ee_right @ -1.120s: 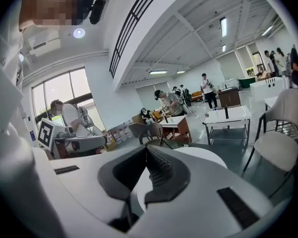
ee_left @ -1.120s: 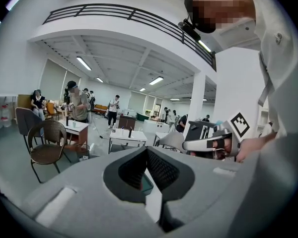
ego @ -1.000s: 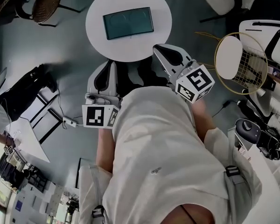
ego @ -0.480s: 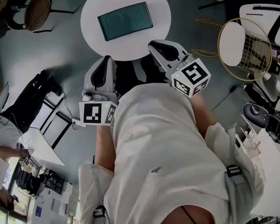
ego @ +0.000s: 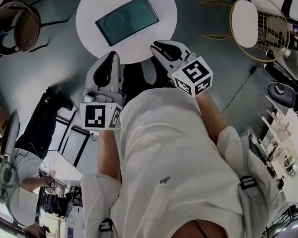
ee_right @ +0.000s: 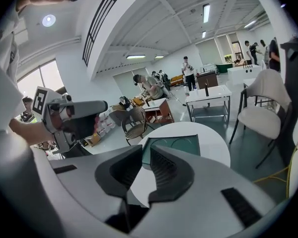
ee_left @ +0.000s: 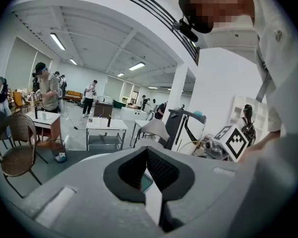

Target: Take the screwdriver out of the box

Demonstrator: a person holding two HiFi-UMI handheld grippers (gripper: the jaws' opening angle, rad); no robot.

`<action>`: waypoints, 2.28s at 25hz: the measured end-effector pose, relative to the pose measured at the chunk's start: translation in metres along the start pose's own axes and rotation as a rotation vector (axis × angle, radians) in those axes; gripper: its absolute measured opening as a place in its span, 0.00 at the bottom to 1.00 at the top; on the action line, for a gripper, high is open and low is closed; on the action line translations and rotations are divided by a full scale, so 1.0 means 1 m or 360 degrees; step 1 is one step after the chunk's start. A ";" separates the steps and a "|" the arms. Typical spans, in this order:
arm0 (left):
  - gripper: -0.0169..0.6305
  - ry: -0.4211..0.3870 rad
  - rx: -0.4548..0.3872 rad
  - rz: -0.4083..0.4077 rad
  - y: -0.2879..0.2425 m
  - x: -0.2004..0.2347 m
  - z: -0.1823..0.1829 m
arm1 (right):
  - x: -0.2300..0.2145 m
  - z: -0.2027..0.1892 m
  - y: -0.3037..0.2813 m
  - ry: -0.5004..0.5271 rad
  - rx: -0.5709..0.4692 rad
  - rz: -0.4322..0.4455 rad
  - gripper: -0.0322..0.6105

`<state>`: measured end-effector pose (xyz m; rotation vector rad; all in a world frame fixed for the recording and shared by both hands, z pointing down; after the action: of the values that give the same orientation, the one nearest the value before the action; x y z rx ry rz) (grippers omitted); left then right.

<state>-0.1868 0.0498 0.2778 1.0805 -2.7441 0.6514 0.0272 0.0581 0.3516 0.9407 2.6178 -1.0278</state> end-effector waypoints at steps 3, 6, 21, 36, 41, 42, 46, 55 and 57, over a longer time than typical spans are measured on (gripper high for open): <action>0.04 -0.0010 0.0029 -0.0060 -0.003 0.009 -0.003 | 0.004 -0.014 -0.011 -0.0037 0.0033 -0.0036 0.15; 0.04 -0.0003 0.0056 -0.0108 -0.006 0.015 -0.010 | 0.004 -0.025 -0.022 -0.0052 0.0065 -0.0075 0.16; 0.04 0.0017 0.0225 -0.0223 -0.030 0.038 -0.042 | -0.019 -0.074 -0.083 -0.0129 0.0237 -0.0191 0.21; 0.04 -0.0067 0.0330 -0.0291 -0.066 0.062 -0.072 | -0.028 -0.102 -0.146 -0.0094 0.0422 -0.0227 0.23; 0.04 -0.0220 0.0440 -0.0352 -0.093 0.075 -0.088 | -0.030 -0.109 -0.161 -0.0098 0.0479 -0.0225 0.23; 0.04 -0.0271 0.0477 -0.0370 -0.099 0.078 -0.092 | -0.030 -0.110 -0.163 -0.0098 0.0488 -0.0226 0.23; 0.04 -0.0463 0.0615 -0.0447 -0.120 0.080 -0.107 | -0.032 -0.113 -0.171 -0.0106 0.0505 -0.0245 0.23; 0.05 -0.0668 0.0942 -0.0445 -0.165 0.084 -0.134 | -0.039 -0.126 -0.180 -0.0153 0.0553 -0.0308 0.24; 0.05 -0.0703 0.0995 -0.0432 -0.172 0.085 -0.137 | -0.040 -0.127 -0.182 -0.0173 0.0546 -0.0316 0.24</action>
<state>-0.1392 -0.0558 0.4828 1.8822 -2.6943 1.4282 -0.0455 0.0206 0.5616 0.6688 2.5294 -1.5674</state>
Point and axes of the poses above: the fingertips, and each gripper's own axes: y backward along the fingers, x to its left, z out of its top, the point moved 9 cm from there along y, backward along the fingers, and after that the axes turned 4 degrees about -z, right-handed, at the moved point
